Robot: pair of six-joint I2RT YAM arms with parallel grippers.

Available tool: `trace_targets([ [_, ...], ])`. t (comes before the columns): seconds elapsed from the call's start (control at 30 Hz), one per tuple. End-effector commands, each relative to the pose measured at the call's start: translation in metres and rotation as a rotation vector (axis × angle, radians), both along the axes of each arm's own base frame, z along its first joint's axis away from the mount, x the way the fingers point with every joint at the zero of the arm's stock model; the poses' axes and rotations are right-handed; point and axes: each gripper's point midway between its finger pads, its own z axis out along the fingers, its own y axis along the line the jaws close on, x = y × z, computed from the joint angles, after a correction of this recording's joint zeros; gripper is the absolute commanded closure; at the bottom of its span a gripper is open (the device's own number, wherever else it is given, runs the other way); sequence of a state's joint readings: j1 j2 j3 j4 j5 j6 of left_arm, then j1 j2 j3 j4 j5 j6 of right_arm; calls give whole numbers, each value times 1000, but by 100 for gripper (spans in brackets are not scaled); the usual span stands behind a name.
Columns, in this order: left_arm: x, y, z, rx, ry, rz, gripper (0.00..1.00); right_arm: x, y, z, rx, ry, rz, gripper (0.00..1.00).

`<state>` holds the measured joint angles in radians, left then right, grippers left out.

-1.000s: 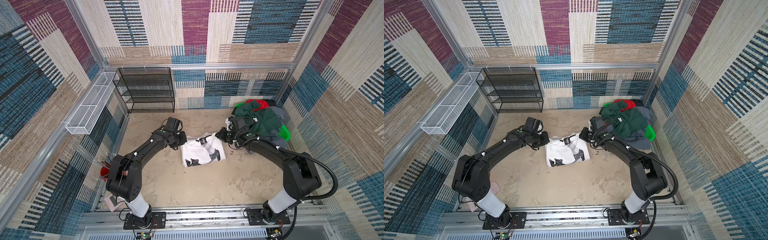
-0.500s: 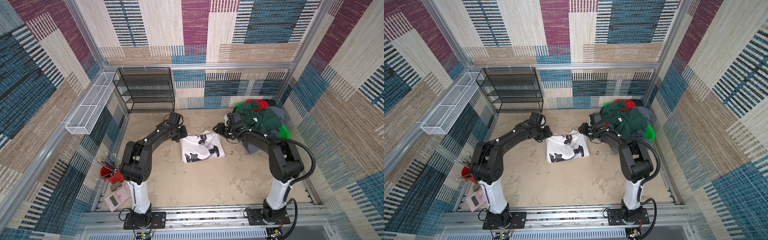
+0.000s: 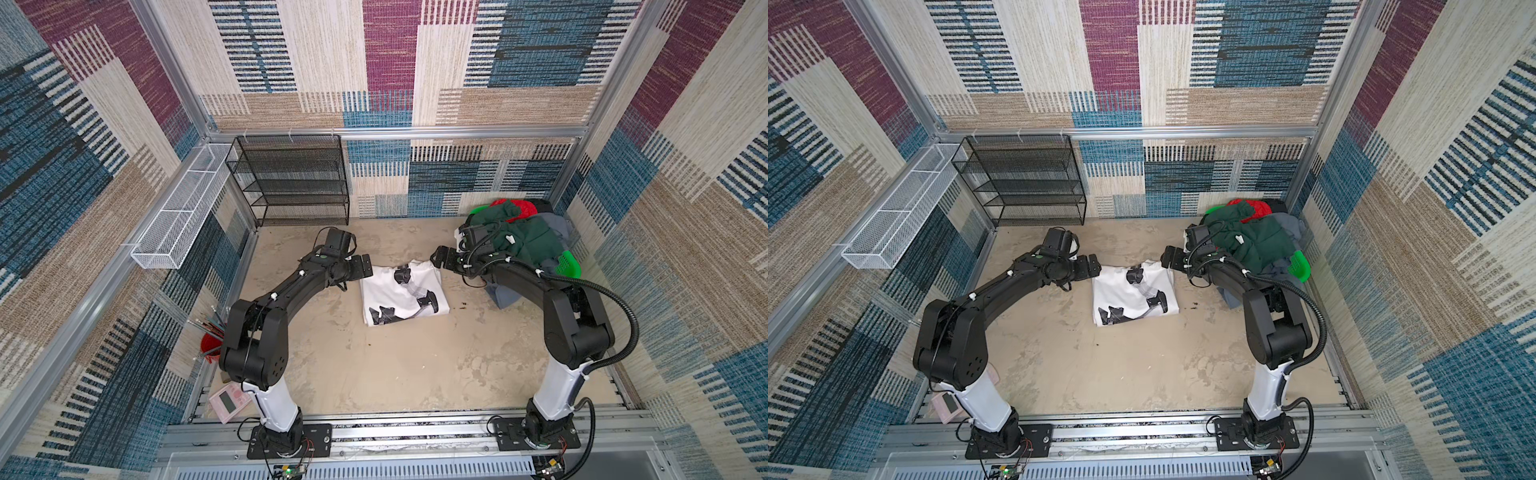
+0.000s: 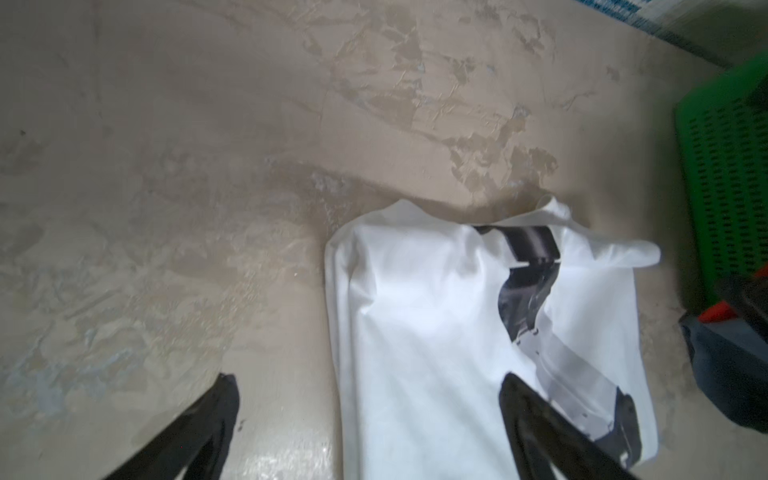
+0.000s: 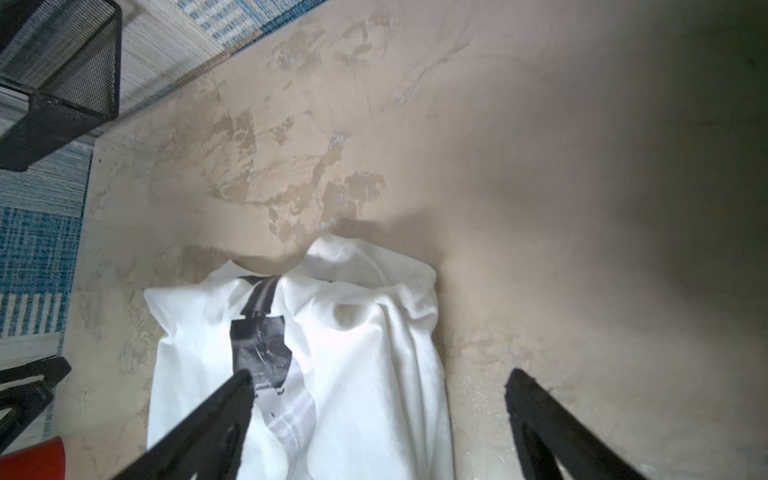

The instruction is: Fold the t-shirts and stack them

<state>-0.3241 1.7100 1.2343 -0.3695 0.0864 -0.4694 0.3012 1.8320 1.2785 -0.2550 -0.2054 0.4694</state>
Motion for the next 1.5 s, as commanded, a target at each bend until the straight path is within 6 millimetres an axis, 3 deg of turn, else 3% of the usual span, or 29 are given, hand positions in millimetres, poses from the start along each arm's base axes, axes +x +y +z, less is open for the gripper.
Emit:
trace_targets([
  [0.0,-15,-14,6,-82,-34,-7,2,-9,14,9,3,-18,84,23],
  [0.13,-37,-40,12,-142,-43,-50,0,-25,49,20,74,-24,225,46],
  [0.2,-43,-55,16,-183,-57,-75,1,-35,71,21,160,0,312,50],
  [0.33,-42,-75,11,-214,-57,-96,2,-29,82,-8,190,67,316,53],
  [0.5,-36,-89,-13,-271,-28,-97,1,-7,95,-39,192,140,328,61],
  [0.63,-34,-94,-37,-259,40,-106,1,10,93,-50,167,143,279,62],
  [0.8,-41,-86,-66,-197,118,-80,2,26,85,-51,176,137,232,62],
  [0.97,-45,-78,-71,-159,131,-70,2,48,77,-47,176,102,204,62],
  [1.17,-44,-78,-64,-143,126,-85,1,60,56,-79,138,145,149,62],
  [1.27,-44,-75,-52,-124,109,-90,0,67,47,-77,104,132,131,59],
  [1.37,-43,-65,-35,-83,76,-72,2,73,37,-56,47,93,112,49],
  [1.47,-42,-47,-24,-16,39,-29,2,79,22,-25,-27,35,63,18],
])
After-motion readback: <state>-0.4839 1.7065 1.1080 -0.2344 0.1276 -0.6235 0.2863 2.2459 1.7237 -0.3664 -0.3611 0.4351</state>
